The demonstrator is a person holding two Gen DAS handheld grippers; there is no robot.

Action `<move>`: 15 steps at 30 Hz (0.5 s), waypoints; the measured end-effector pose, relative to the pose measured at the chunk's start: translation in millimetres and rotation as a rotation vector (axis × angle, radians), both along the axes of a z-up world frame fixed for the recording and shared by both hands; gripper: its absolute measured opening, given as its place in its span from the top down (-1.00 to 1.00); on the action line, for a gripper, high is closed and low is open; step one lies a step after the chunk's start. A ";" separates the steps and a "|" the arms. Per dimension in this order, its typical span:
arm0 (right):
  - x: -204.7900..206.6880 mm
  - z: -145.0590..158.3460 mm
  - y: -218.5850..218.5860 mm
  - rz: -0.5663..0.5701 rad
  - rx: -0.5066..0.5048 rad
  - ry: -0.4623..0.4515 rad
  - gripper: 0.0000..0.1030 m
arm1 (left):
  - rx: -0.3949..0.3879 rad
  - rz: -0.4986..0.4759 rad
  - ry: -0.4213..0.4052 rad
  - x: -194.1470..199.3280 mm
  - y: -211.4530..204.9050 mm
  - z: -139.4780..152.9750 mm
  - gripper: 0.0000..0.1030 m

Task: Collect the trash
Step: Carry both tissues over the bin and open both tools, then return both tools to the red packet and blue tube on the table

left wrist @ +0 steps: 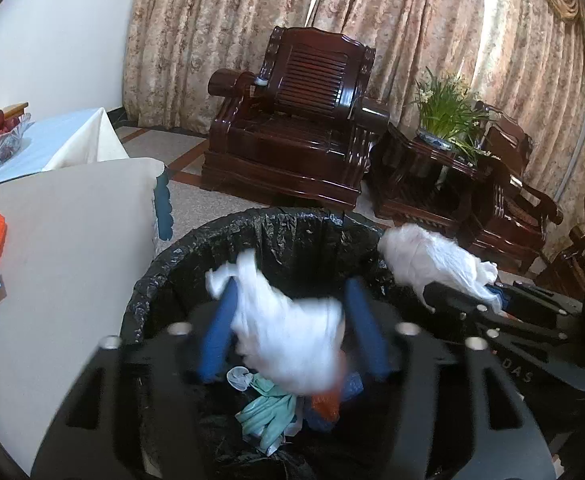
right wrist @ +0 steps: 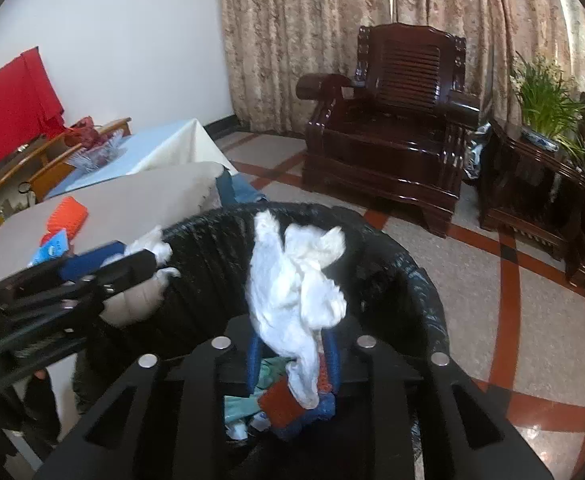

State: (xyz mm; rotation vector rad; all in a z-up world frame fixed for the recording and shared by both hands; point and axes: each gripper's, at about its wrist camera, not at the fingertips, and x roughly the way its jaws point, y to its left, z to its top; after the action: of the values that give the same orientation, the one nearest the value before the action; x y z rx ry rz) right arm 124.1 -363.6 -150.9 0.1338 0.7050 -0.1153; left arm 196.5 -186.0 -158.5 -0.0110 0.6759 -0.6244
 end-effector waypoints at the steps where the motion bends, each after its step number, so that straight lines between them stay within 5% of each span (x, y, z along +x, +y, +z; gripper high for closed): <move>1: -1.3 -0.8 0.5 -0.006 -0.005 0.001 0.19 | 0.000 0.007 -0.006 -0.2 2.8 0.8 -0.32; 3: -4.4 -1.2 -1.0 -0.022 -0.021 -0.002 -0.12 | -0.002 0.018 -0.014 0.1 9.0 2.6 -0.41; 5: -7.2 0.2 -0.2 -0.035 -0.045 -0.015 -0.70 | -0.003 0.037 -0.023 0.9 16.7 5.2 -0.54; 6: -8.5 1.3 0.9 -0.046 -0.056 -0.025 -0.83 | -0.005 0.046 -0.028 1.3 20.8 6.9 -0.64; 15: -2.3 25.6 19.7 -0.038 0.014 -0.134 -0.88 | 0.030 0.150 -0.062 0.2 67.3 26.0 -0.81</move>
State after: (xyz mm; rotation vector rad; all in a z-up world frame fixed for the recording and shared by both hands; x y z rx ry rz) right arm 121.8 -343.9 -125.3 0.1666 0.5698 -0.1364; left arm 196.7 -118.7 -132.6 -0.0145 0.6178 -0.4680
